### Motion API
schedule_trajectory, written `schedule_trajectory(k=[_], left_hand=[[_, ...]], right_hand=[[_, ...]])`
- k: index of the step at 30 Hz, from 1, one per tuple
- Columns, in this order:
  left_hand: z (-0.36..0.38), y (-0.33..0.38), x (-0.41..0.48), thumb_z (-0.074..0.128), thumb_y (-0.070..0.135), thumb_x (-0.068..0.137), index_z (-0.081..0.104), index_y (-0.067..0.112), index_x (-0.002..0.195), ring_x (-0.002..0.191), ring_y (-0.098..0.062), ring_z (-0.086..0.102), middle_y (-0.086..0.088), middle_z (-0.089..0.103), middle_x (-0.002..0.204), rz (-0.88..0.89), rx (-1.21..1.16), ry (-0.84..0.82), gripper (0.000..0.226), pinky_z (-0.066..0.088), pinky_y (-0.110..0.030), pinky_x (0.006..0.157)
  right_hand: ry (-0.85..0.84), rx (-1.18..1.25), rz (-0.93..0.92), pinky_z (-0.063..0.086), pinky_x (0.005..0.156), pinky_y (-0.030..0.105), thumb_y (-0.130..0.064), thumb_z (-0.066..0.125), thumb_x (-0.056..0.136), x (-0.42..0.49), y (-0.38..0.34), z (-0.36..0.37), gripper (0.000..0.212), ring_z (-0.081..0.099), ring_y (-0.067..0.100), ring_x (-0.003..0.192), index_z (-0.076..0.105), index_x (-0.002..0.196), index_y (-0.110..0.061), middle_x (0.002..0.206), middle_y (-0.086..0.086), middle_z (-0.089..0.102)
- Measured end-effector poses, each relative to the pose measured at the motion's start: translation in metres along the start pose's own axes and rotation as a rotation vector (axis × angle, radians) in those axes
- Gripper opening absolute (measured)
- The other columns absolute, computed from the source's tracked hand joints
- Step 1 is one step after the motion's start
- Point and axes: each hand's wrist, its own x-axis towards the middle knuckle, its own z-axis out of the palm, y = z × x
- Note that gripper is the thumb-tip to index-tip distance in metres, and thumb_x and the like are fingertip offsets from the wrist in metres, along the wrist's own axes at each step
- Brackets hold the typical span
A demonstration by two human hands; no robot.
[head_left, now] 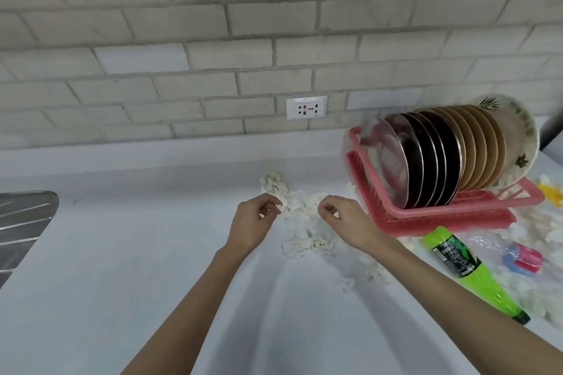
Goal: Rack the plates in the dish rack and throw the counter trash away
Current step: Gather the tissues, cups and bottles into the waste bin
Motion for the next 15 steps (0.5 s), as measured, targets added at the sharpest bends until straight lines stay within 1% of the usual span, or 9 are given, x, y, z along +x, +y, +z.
schedule_trajectory(k=[2,4,5,8,11,13,15], left_hand=[[-0.005,-0.007,0.009,0.053,0.013,0.084,0.069,0.026,0.093,0.080,-0.012,0.066,0.009,0.073,0.081,-0.025,0.004,0.003,0.023,0.055,-0.039,0.080],[-0.010,-0.012,0.020,0.047,0.026,0.076,0.070,0.023,0.094,0.077,-0.014,0.066,0.009,0.073,0.081,-0.049,0.009,0.003,0.029,0.055,-0.040,0.080],[-0.011,-0.016,0.027,0.045,0.028,0.074,0.070,0.023,0.095,0.075,-0.014,0.066,0.009,0.073,0.081,-0.058,0.014,0.002,0.033,0.056,-0.041,0.080],[-0.013,-0.026,0.050,0.046,0.026,0.076,0.068,0.025,0.093,0.072,-0.008,0.067,0.009,0.073,0.080,-0.073,0.038,-0.010,0.028,0.057,-0.041,0.080],[-0.011,-0.036,0.083,0.055,0.012,0.087,0.069,0.022,0.096,0.075,-0.014,0.069,0.004,0.073,0.085,-0.073,0.096,-0.026,0.019,0.058,-0.042,0.079],[-0.007,-0.042,0.108,0.058,0.012,0.089,0.070,0.021,0.098,0.078,-0.017,0.069,0.003,0.072,0.089,-0.079,0.150,-0.030,0.017,0.058,-0.039,0.080],[0.000,-0.047,0.133,0.060,0.017,0.091,0.070,0.022,0.100,0.085,-0.019,0.068,0.004,0.070,0.093,-0.097,0.211,-0.038,0.015,0.056,-0.034,0.080]], right_hand=[[-0.028,-0.007,0.010,0.049,0.080,0.023,-0.018,0.052,0.095,0.011,0.003,0.006,0.015,0.061,0.010,0.087,0.063,0.085,-0.015,0.091,-0.004,0.066],[-0.053,-0.021,0.021,0.050,0.081,0.026,-0.019,0.054,0.095,0.021,0.007,0.012,0.013,0.061,0.011,0.088,0.064,0.087,-0.016,0.093,-0.003,0.065],[-0.063,-0.030,0.026,0.050,0.081,0.028,-0.019,0.054,0.094,0.025,0.009,0.015,0.012,0.061,0.012,0.088,0.064,0.088,-0.016,0.093,-0.003,0.065],[-0.078,-0.037,0.046,0.050,0.082,0.029,-0.019,0.055,0.094,0.033,0.014,0.022,0.010,0.060,0.012,0.090,0.064,0.090,-0.017,0.095,-0.003,0.064],[-0.075,-0.031,0.061,0.049,0.082,0.026,-0.019,0.055,0.093,0.039,0.020,0.026,0.009,0.059,0.012,0.091,0.063,0.090,-0.020,0.096,-0.004,0.063],[-0.061,-0.032,0.063,0.048,0.082,0.027,-0.019,0.055,0.093,0.042,0.025,0.025,0.008,0.059,0.013,0.091,0.062,0.090,-0.022,0.097,-0.004,0.063],[-0.044,-0.035,0.086,0.048,0.084,0.028,-0.020,0.055,0.094,0.046,0.031,0.023,0.008,0.058,0.014,0.093,0.063,0.095,-0.018,0.100,-0.003,0.062]])
